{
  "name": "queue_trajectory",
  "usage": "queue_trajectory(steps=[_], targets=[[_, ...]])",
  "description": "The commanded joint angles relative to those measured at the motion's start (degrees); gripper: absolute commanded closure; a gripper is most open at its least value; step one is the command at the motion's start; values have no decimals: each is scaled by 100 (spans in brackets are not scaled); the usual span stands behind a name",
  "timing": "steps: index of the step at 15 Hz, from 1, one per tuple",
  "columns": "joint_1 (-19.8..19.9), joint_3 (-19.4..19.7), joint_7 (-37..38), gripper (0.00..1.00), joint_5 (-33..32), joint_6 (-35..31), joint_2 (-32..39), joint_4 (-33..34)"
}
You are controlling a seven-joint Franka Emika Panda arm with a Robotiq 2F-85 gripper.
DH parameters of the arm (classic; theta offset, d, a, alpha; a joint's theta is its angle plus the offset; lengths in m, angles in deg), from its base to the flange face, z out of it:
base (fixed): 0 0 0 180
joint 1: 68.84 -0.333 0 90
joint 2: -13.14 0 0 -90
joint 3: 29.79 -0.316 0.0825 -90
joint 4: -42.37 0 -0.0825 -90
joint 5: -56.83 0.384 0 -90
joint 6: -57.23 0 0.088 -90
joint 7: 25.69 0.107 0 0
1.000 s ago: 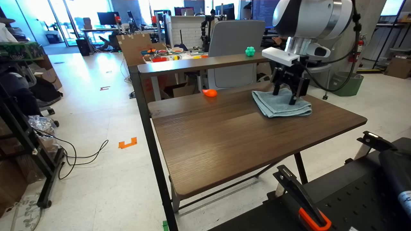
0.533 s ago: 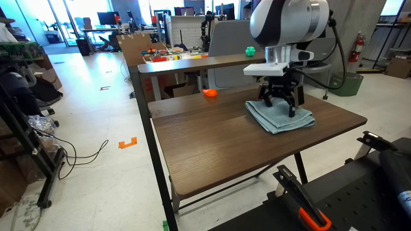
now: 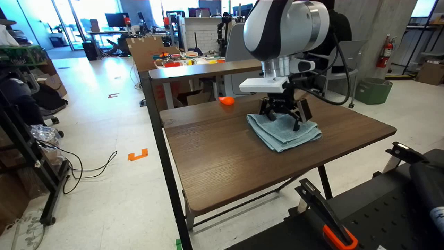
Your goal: Wipe the table
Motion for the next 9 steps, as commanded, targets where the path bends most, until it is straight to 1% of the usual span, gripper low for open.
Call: queue_trajectory(steps=[1,3,4,8,9], targets=[[-66,-220,171,0,147,-691,345,35],[-136,-211,241,0,65,-760,422,135],[-61,-161,130,0,31,-432,41,2],[-100,-167,151,0,31,-499,59,15],[-20,-145,225,0,121,-576,103,93]])
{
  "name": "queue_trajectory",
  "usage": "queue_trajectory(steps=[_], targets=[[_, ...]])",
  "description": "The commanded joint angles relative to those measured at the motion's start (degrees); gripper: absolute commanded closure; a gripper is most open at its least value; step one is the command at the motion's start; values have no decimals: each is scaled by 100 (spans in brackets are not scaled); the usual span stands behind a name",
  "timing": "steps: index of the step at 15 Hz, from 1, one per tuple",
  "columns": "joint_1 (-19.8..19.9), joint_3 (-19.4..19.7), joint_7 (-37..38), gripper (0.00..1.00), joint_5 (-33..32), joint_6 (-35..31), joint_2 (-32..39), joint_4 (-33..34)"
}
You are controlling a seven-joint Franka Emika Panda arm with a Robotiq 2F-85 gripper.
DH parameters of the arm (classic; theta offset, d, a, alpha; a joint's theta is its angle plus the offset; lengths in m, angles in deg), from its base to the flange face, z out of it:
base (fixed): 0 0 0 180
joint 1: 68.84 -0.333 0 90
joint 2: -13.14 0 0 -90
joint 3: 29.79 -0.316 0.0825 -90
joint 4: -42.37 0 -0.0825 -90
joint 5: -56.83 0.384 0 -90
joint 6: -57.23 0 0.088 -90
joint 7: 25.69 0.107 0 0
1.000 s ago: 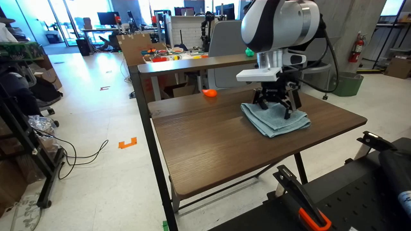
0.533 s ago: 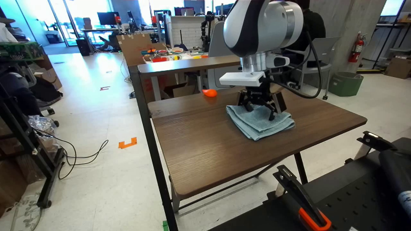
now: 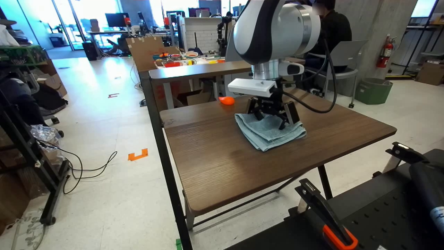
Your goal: Wipe the table
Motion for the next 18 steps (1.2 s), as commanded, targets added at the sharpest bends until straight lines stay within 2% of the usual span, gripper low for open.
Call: queue_trajectory(steps=[1,6,13,16,18], targets=[[189,6,107,0,221,-71,112,222],[494,-302,123,0,869,-265,311,650],[364,-735,-51,0,1102,-331,396,684],[422,-981,-110,0,1326,-778,565,793],[553,-1268,-244,0,1694,-1146,726,914]])
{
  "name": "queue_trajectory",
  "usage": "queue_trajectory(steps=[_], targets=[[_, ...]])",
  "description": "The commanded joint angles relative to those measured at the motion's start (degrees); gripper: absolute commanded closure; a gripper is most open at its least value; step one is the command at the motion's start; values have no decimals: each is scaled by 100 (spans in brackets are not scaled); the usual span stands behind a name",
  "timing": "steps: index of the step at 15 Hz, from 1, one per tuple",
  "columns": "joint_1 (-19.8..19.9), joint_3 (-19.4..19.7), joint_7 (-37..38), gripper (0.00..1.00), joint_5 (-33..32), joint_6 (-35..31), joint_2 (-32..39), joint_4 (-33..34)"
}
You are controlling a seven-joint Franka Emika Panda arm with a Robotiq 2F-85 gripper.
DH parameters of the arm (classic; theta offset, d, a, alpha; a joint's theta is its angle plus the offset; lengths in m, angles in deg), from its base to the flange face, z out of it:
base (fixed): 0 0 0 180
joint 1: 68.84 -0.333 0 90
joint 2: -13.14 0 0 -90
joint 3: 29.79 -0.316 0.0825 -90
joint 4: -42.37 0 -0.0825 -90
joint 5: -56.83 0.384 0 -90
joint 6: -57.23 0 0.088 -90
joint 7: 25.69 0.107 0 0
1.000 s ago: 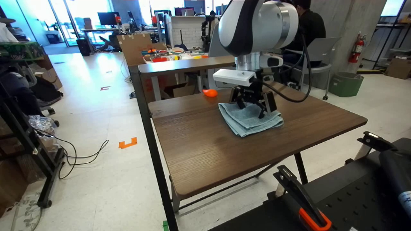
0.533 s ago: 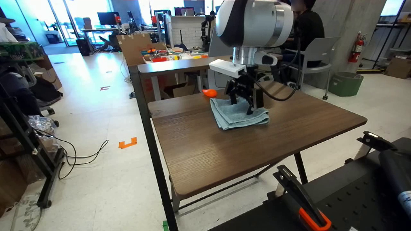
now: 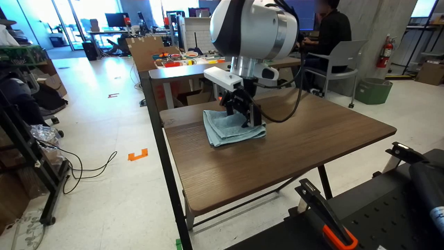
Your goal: Wipe the table
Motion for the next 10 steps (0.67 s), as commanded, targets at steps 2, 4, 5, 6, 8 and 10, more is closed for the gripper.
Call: queue_trajectory(steps=[2,4,5,6,8,10], targets=[[260,-659,-466,0,867,-869,547,436],[276,-906,-672,0,1145,-1335,762,629],[252,-997,-777,0,1236,-1613,888,745],[215,-1036,-837,0,1276,-1800,997,868],[222,-1125,-901,0,1345,-2063,1202,1146],[252,-1154,-891,0,1366,-2135,1314,1345]])
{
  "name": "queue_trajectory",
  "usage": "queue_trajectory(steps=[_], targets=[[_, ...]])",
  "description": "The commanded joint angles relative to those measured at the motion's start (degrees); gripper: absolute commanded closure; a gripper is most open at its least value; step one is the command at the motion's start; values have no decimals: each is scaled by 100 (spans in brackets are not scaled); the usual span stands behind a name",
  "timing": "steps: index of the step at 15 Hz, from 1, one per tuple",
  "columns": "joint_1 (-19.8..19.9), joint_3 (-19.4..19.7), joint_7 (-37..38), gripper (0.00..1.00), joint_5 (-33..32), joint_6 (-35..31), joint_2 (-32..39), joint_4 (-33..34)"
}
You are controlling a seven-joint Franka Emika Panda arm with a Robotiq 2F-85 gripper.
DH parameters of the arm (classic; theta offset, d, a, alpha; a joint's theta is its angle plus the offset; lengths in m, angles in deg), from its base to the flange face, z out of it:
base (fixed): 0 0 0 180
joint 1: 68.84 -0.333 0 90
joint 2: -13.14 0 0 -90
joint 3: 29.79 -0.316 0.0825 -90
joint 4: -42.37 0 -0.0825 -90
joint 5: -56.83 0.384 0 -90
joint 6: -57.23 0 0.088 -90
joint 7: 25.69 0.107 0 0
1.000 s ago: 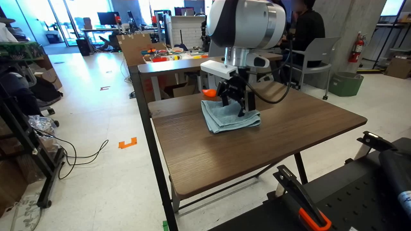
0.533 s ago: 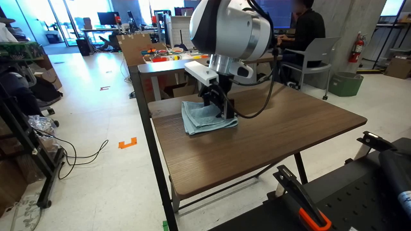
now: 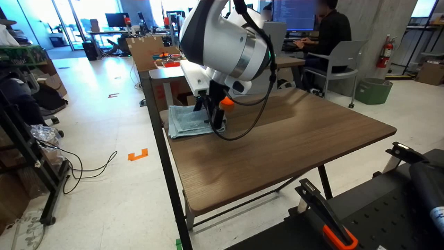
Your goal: Wipe the table
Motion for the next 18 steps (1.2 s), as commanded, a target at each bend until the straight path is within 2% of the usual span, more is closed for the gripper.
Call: queue_trajectory(steps=[1,4,6,8,13,18], targets=[[110,-111,-231,0,191,-147,490,577],[343,-221,-471,0,162,212,105,78],[587,-332,-895,0,113,666,-340,-498],[751,-267,-1251,0,143,1154,-825,-1086],[744,421,-1656,0,-86,2842,-2069,-2245],[172,1149,-1514,0,-968,4195,-2401,-2507]])
